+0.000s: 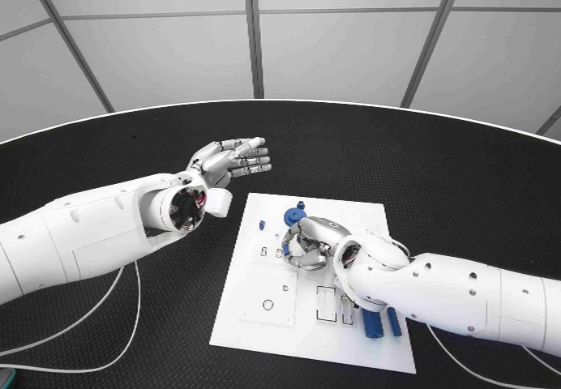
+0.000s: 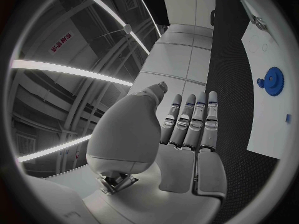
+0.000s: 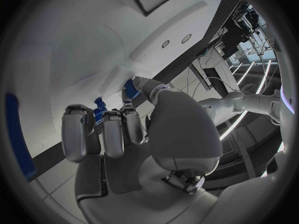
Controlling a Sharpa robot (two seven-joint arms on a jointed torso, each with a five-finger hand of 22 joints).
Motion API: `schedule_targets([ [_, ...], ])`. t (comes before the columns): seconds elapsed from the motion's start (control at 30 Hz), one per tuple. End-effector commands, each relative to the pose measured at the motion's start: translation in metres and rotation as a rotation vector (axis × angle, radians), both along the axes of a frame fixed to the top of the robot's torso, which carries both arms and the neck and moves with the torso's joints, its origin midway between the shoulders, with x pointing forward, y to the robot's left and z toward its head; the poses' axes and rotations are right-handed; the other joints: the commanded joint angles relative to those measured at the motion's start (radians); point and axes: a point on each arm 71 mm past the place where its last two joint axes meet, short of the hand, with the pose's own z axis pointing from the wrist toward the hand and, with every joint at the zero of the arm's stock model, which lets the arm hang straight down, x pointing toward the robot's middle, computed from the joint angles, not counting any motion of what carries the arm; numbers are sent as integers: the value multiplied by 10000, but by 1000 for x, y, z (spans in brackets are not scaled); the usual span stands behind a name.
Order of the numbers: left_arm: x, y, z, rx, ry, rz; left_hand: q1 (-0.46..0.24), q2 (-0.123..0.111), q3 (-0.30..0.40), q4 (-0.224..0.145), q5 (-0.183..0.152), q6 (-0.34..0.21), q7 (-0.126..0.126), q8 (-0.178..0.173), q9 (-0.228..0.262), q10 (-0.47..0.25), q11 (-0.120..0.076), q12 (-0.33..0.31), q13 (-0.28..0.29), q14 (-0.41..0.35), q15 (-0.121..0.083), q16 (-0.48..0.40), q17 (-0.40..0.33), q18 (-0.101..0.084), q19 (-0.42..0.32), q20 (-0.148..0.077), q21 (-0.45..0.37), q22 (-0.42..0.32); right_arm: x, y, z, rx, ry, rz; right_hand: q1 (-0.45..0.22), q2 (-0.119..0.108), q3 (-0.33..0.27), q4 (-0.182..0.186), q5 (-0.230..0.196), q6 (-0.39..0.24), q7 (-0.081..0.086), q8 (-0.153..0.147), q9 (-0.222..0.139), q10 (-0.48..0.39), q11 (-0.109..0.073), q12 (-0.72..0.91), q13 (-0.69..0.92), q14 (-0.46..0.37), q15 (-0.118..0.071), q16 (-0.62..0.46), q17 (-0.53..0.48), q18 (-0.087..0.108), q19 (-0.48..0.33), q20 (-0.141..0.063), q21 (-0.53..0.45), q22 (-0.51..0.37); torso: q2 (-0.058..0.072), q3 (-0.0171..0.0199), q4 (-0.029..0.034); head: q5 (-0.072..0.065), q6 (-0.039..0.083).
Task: Assemble the parts on the task board
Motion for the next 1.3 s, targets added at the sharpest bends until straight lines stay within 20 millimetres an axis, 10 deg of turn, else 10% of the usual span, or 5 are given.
schedule_targets([
  [0.03, 0, 0, 0, 0, 1, 0, -23, -22, 53, -13, -66, 59, 654, 24, 15, 41, 3, 59, 9, 30, -3, -8, 9, 104, 58, 10, -9, -11, 0, 0, 0, 2, -4, 0, -110, -35, -10, -48, 21, -100, -5, -62, -22, 154, 72, -77, 1665, 1024, 69, -7, 2589, -118, 533, 69, -74, 1349, 0, 3, -1, 3, -4],
  [1.03, 0, 1, -1, 59, 80, -24, -31, -34, 97, -31, -65, 79, 657, 25, 16, 66, 2, 51, 7, 44, -4, -17, 17, 107, 66, 10, -10, -25, -13, -10, 15, 1071, -938, 475, -152, -448, -811, -34, -634, -1356, 280, -582, -357, -549, 349, -776, 992, 1020, 319, -13, 2574, -101, 495, 314, -152, 1305, -16, 10, 1, -34, 9],
  [1.3, -2, 4, -8, 1854, 517, -249, 25, -190, 852, -282, -103, 939, 266, 391, 174, 1675, -554, 510, 106, 2109, -712, 1362, 691, 450, 1669, -392, 1111, 394, -25, -54, 45, 2905, -1198, 469, -35, -308, -899, 53, -330, -701, 146, -121, -265, -590, 240, -827, 902, 953, 244, -120, 2315, -42, 401, 284, -349, 1114, -156, 39, -40, -16, 37],
])
